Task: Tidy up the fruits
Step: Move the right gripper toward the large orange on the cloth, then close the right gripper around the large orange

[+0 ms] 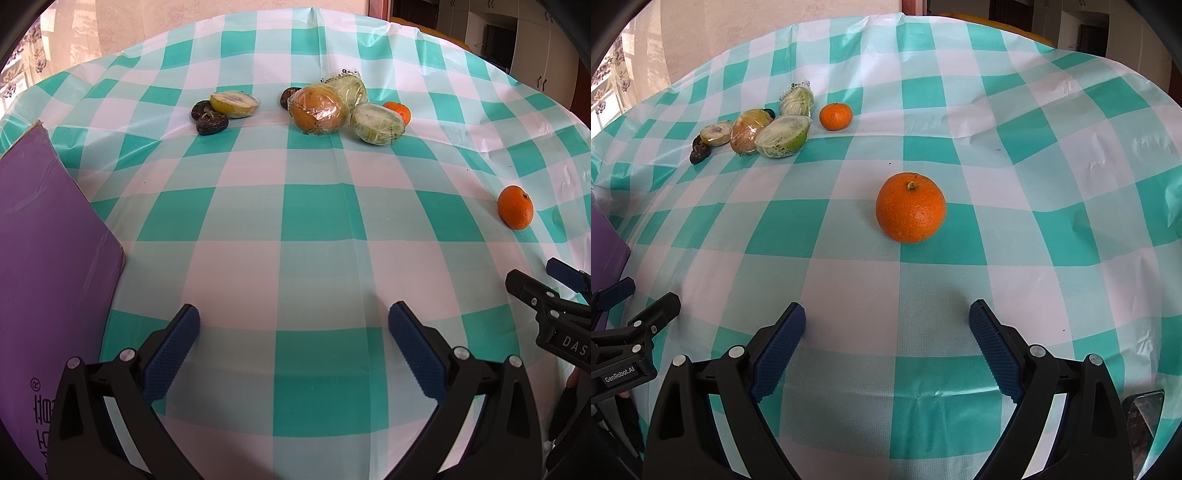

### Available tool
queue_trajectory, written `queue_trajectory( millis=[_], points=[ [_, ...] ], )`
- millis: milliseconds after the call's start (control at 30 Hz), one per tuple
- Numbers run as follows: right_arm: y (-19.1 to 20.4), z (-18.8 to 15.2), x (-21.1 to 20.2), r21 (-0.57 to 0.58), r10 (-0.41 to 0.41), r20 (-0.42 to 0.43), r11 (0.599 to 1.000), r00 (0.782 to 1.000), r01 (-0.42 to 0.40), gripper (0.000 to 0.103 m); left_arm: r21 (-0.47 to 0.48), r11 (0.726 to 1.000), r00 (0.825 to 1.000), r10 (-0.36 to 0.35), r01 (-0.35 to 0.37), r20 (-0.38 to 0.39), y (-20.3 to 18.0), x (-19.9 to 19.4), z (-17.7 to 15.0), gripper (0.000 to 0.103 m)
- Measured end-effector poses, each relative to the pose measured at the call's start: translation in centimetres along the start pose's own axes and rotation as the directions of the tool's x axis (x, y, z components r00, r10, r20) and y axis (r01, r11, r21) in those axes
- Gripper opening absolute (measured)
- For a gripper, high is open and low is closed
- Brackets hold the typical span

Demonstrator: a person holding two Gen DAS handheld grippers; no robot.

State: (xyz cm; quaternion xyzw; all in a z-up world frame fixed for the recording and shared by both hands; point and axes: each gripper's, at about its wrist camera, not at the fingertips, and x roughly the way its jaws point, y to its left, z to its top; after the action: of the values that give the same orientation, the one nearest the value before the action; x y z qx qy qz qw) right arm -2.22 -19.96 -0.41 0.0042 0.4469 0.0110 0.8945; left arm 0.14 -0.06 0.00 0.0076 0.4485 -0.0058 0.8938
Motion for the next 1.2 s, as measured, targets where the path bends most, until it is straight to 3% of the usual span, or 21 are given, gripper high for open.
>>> queue_trajectory(
  millis=[433,567,800,1100,1200],
  points=[
    [-1.2,4.5,4.0,0.043,-0.005,0.003,0.999,1.000,0.005,0.087,0.019,1.000,1.000,-0.013,0.013,-0.021,0.0,0.2,0.0,0.102],
    [-1.5,5.6,4.4,0.055,0.005,0.016,0.998,1.000,-0.005,0.077,0.013,1.000,0.999,-0.016,0.016,-0.033,-0.4,0.7,0.9,0.102],
    [-2.2,5.8,3.9,0.087,0.053,0.040,0.995,0.998,-0.056,0.073,0.051,0.995,0.996,-0.086,0.087,-0.023,-3.9,3.5,5.2,0.101],
    [-1.3,4.7,3.2,0.056,-0.047,0.026,0.997,0.999,0.045,0.061,0.085,0.990,0.993,-0.117,0.116,0.006,-7.0,7.2,11.4,0.101],
    [-1.6,4.5,2.9,0.071,-0.066,0.034,0.995,0.997,0.063,0.049,0.106,0.985,0.991,-0.135,0.133,0.008,-8.3,8.3,13.1,0.101]
  ],
)
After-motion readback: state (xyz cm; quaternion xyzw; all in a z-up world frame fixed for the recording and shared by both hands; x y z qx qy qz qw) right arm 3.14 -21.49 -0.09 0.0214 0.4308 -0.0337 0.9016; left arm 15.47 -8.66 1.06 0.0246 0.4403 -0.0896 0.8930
